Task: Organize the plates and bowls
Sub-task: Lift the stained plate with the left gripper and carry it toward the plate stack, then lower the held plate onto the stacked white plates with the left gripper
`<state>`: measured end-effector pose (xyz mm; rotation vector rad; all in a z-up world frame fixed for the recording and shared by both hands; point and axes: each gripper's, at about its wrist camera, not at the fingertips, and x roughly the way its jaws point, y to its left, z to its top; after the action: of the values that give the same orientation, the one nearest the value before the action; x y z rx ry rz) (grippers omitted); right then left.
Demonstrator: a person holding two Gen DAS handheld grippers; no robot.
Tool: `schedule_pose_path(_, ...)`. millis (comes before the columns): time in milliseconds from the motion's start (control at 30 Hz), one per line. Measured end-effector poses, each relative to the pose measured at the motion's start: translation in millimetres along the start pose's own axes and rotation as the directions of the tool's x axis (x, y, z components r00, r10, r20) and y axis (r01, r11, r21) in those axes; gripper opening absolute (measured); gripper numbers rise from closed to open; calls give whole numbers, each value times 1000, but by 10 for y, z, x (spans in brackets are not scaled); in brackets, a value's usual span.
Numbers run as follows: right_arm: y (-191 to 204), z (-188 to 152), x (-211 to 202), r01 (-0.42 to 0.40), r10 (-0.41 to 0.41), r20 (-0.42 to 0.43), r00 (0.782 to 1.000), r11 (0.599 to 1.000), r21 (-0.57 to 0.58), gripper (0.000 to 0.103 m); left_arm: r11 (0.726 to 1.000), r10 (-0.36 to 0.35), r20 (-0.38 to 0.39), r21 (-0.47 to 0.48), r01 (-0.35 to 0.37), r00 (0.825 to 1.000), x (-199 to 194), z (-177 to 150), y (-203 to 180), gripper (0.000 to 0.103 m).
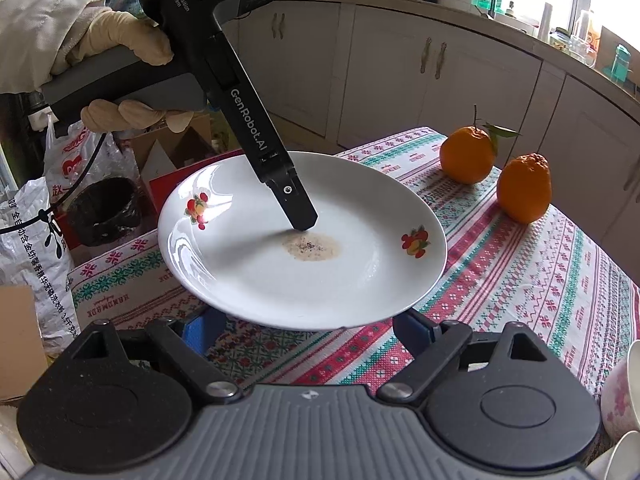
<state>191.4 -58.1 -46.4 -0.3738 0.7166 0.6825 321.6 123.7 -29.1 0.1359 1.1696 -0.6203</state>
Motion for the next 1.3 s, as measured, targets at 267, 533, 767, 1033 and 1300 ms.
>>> schedule_pose_path(267, 40, 31, 53, 0, 0, -10, 1000, 1000, -5, 93, 999, -15, 4, -29, 16, 1000, 35, -54, 99, 72)
schedule_pose_path(533, 67, 45, 70, -2, 2, -12, 1000, 1000, -16, 93, 999, -21, 6, -50, 22, 1000, 52, -84, 166, 72)
schedule_pose_path(767, 54, 59, 98, -12, 12, -12, 1000, 1000, -15, 93, 998, -14, 0, -66, 14, 1000, 50, -118, 206, 72)
schedule_pose_path(1033, 64, 68, 130, -23, 23, -12, 1000, 999, -26, 93, 997, -1, -5, -73, 1, 1000, 34, -152, 228, 72)
schedule_pose_path(1300, 44, 72, 148, -38, 37, -10, 999, 999, -18, 93, 996, 3, -1, -86, -3, 1000, -12, -171, 259, 72)
